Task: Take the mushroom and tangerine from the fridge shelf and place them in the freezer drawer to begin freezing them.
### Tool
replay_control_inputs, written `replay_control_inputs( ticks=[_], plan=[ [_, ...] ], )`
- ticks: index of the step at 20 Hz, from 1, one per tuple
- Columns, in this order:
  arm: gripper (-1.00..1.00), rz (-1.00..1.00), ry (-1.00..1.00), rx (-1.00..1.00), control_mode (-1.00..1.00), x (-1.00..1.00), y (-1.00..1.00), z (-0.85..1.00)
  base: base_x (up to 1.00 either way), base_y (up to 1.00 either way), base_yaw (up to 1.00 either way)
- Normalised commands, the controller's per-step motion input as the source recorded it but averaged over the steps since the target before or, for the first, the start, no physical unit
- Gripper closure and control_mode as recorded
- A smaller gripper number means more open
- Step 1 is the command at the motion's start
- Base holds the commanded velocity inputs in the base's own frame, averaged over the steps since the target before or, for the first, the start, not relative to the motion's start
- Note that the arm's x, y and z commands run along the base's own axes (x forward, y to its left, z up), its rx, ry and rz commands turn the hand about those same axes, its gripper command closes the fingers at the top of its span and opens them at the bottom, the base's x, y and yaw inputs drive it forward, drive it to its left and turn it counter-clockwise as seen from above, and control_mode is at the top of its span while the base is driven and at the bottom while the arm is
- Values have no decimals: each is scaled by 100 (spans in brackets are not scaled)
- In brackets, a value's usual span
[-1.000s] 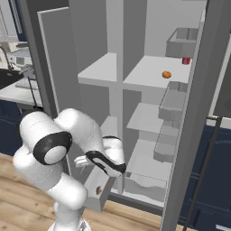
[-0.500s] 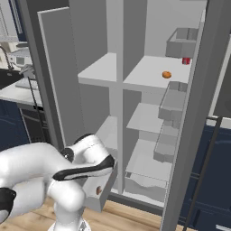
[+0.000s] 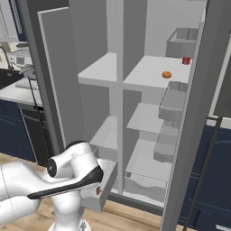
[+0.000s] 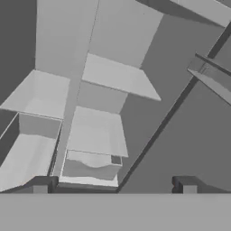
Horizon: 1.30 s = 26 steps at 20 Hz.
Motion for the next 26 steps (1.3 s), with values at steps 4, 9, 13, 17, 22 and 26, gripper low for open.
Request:
replay_control_inputs(
  ticks=[4,9,13,17,22,26],
  plan=[
    [-100,-7,0,32,-100,-24,0,100,0,0,0],
    [-100,-2,0,35,-100,-13,4,98,0,0,0],
    [-100,0,-10,38,-100,-2,20,69,0,0,0],
    [-100,0,-18,45,-100,0,36,37,0,0,0],
    [-100,0,-22,52,-100,0,48,27,0,0,0],
    [-100,0,-21,53,-100,0,49,17,0,0,0]
  ],
)
